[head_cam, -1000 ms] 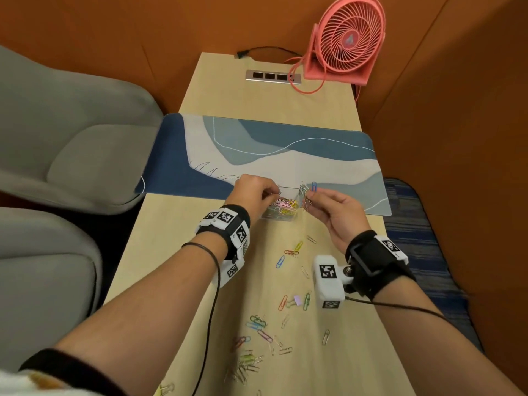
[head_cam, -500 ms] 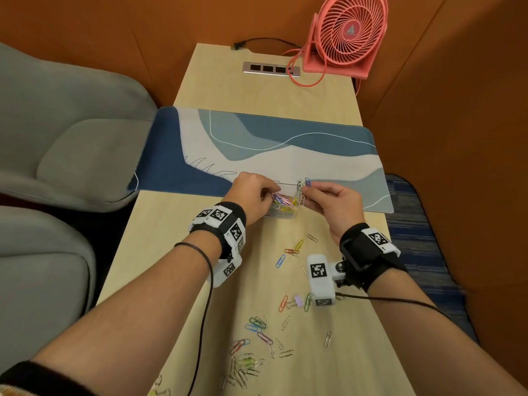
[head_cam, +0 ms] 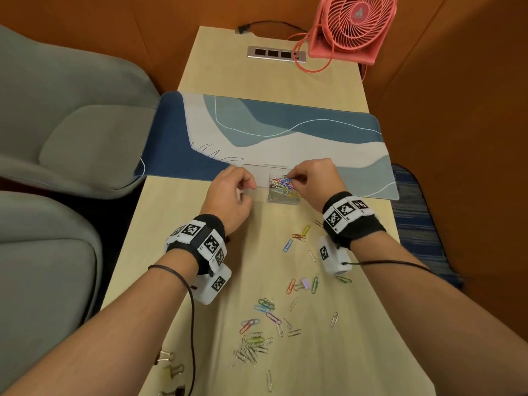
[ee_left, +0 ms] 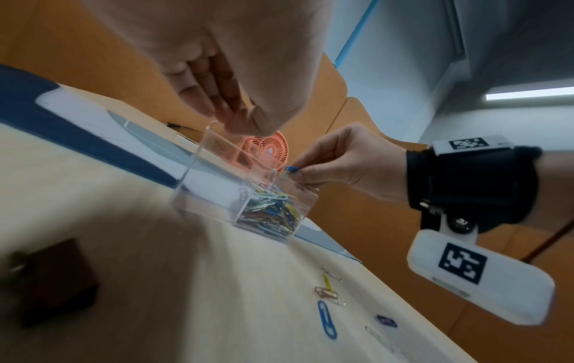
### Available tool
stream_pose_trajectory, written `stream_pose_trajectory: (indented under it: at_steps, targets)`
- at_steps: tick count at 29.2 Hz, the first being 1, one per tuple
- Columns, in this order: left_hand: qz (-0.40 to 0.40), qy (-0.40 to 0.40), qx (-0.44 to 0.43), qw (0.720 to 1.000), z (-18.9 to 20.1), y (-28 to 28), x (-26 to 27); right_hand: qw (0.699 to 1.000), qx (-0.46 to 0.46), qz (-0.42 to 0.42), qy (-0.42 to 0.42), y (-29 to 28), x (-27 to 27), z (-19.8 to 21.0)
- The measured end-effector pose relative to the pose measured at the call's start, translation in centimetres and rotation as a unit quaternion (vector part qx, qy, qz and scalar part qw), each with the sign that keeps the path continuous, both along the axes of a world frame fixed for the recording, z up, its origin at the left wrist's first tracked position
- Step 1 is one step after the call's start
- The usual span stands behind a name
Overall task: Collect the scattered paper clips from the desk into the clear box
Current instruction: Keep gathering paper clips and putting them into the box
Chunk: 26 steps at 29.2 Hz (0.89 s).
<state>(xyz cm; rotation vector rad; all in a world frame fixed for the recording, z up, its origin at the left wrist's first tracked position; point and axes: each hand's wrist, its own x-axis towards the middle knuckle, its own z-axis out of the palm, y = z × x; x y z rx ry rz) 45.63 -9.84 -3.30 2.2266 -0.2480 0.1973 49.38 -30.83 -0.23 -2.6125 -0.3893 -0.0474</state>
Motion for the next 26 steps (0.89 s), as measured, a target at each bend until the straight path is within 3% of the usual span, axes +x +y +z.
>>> stream_pose_trajectory:
  at_steps: [7,11,14,17,21,26]
  targets:
    - [-0.017,0.020,0.006,1.000,-1.6,1.2,-3.1,0.991,-0.116,0.063,0.010,0.3,-0.2,-0.8]
    - [-0.055,0.029,0.015,0.998,-1.9,1.4,-5.4,0.997,-0.062,0.020,-0.032,-0.4,-3.1,0.2]
    - [-0.097,0.089,0.016,0.991,-2.2,1.5,-7.7,1.000,-0.025,0.007,-0.011,-0.6,-7.9,-0.1]
    - [-0.179,0.146,0.093,0.968,-2.9,1.2,-11.0,0.998,-0.014,0.034,0.059,-0.3,-13.5,-1.8]
    - [-0.224,0.116,0.206,0.945,-3.0,0.8,-15.8,0.988,-0.060,0.034,0.139,0.4,-19.7,-4.1]
    - [-0.264,0.092,0.275,0.920,-2.3,0.6,-19.2,0.985,-0.104,0.032,0.132,1.5,-24.3,-5.4]
